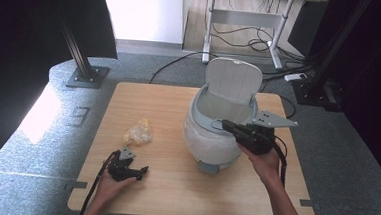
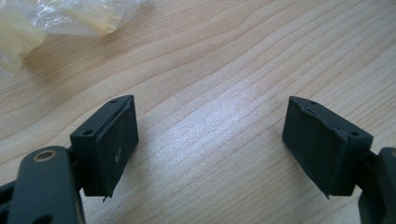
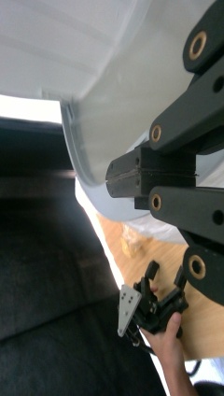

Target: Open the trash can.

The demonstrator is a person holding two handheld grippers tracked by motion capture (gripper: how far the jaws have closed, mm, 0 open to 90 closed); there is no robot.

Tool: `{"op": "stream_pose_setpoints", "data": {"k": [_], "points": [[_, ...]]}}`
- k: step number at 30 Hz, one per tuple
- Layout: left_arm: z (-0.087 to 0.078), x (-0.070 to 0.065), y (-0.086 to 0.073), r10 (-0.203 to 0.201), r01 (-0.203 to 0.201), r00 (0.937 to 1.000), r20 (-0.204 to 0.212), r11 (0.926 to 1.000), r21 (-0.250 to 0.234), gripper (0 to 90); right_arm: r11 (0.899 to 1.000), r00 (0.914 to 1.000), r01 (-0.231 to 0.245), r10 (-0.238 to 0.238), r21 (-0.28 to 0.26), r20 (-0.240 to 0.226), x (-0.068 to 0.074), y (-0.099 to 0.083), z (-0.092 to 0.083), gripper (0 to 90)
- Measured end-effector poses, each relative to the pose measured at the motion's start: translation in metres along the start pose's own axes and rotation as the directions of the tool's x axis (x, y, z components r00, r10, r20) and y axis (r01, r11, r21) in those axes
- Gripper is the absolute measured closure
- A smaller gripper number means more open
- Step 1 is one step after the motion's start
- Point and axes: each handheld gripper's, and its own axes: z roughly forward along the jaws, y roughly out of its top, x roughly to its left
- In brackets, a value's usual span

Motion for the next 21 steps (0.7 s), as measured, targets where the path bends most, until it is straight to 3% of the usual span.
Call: {"op": "stream_pose_setpoints", "data": {"k": [1, 9, 14, 16, 18, 21], "points": [[0.000, 0.000, 0.000, 0.000, 0.000, 1.0000, 0.000, 1.0000, 0.000, 17.8, 1.000, 0.9997, 0.000, 0.000, -0.007, 0.023, -0.001, -0.004, -0.011, 89.6], [0.000, 0.000, 0.000, 0.000, 0.000, 1.0000, 0.000, 1.0000, 0.000, 17.8, 1.000, 0.9964, 0.007, -0.006, -0.009, 0.084, -0.005, -0.030, -0.048, 83.2], [0.000, 0.000, 0.000, 0.000, 0.000, 1.0000, 0.000, 1.0000, 0.000, 17.8, 1.000, 0.9936, -0.017, 0.018, -0.004, 0.112, -0.012, -0.061, -0.064, 68.8], [0.000, 0.000, 0.000, -0.001, 0.001, 1.0000, -0.001, 1.0000, -0.002, 17.8, 1.000, 0.9930, -0.020, 0.020, 0.000, 0.116, -0.013, -0.068, -0.066, 65.1], [0.000, 0.000, 0.000, 0.000, 0.000, 1.0000, -0.001, 1.0000, -0.002, 17.8, 0.999, 0.9907, -0.047, 0.046, 0.005, 0.128, -0.018, -0.089, -0.068, 55.4], [0.000, 0.000, 0.000, 0.000, 0.000, 1.0000, -0.001, 1.0000, -0.002, 17.8, 0.998, 0.9866, -0.065, 0.064, 0.007, 0.150, -0.022, -0.105, -0.068, 48.7]]}}
